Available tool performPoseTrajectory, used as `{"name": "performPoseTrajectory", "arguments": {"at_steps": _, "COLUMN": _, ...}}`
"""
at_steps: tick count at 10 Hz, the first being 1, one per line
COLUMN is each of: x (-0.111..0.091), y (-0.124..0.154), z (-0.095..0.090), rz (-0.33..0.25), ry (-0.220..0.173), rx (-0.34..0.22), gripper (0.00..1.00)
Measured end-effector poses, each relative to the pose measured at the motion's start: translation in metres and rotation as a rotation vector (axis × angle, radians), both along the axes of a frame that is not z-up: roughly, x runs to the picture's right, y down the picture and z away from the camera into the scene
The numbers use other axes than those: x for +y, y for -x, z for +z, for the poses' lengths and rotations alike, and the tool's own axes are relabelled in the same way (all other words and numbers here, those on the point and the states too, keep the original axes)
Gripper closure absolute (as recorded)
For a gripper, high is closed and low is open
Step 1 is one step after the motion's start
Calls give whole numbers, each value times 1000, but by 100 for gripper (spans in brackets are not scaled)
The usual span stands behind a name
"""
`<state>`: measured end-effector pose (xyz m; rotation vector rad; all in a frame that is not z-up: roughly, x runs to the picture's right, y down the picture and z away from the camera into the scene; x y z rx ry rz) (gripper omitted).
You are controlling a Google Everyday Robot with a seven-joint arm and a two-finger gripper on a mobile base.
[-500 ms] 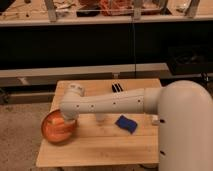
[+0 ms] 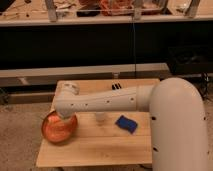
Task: Place the pepper in the ceramic bowl
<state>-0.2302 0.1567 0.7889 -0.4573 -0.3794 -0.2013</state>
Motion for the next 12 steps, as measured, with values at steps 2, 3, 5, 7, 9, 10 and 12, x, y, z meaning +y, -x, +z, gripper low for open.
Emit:
{"name": "performPoseTrajectory", "arguments": {"at_steps": 2, "x": 0, "y": -1, "z": 1, "rz": -8, "ry": 2, "rx": 1, "gripper": 77}}
{"name": "performPoseTrajectory", "arguments": {"at_steps": 3, "x": -2, "y": -2, "z": 1, "rz": -10, "ry": 0, "rx": 1, "gripper": 69}}
{"name": "performPoseTrajectory", "arguments": {"at_steps": 5, "x": -2, "y": 1, "z": 2, "rz": -19, "ry": -1, "rx": -2, "gripper": 48}}
{"name": "performPoseTrajectory", "arguments": {"at_steps": 7, "x": -3, "y": 1, "z": 3, "rz": -29, "ry": -2, "rx": -2, "gripper": 38}}
{"name": "performPoseTrajectory", "arguments": {"at_steps": 9, "x": -4, "y": 0, "z": 4, "rz": -37, "ry": -4, "rx": -2, "gripper": 47}}
{"name": "performPoseTrajectory", "arguments": {"at_steps": 10, "x": -4, "y": 1, "z": 4, "rz": -40, "ry": -4, "rx": -2, "gripper": 48}}
{"name": "performPoseTrajectory", "arguments": {"at_steps": 12, "x": -5, "y": 2, "z": 5, "rz": -49, "ry": -6, "rx": -3, "gripper": 36}}
